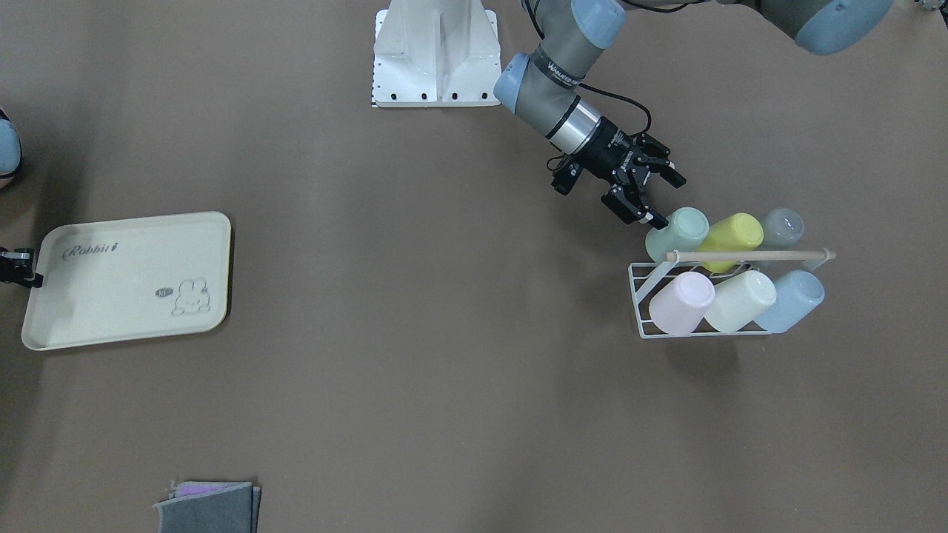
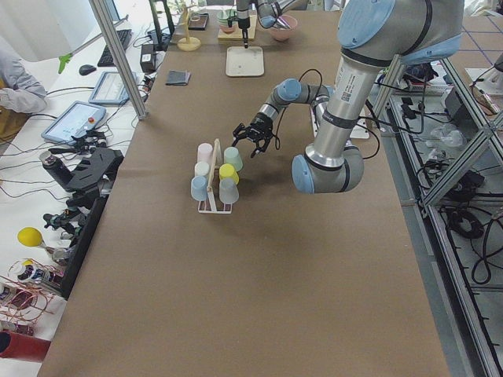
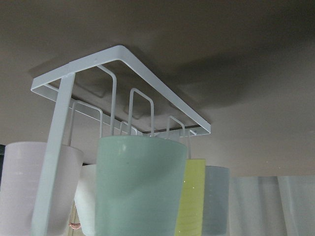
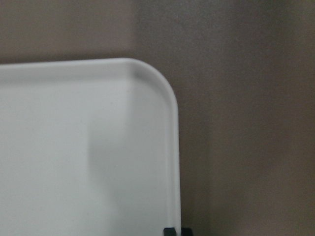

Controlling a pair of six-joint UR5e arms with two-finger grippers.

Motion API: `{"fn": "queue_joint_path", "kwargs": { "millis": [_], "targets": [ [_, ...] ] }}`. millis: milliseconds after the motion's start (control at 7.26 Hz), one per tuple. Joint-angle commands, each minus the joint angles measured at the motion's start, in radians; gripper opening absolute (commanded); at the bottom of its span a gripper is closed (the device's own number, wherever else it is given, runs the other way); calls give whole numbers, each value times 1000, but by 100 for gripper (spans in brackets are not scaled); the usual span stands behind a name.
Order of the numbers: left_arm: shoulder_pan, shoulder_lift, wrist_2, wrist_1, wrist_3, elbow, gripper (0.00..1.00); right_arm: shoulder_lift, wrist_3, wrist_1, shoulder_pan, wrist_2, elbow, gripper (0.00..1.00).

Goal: Pick up and place green cup on tray

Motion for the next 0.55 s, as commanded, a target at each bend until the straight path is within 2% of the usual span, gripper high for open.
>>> {"fn": "queue_joint_path", "kwargs": {
  "millis": [0,413],
  "targets": [
    [1,-2,41,-2,-22,36,99,2,3,0,8,24,18,0],
    [4,-8,89,-15,-19,81,99,48,3,4,104,154,26,0]
  ]
}}
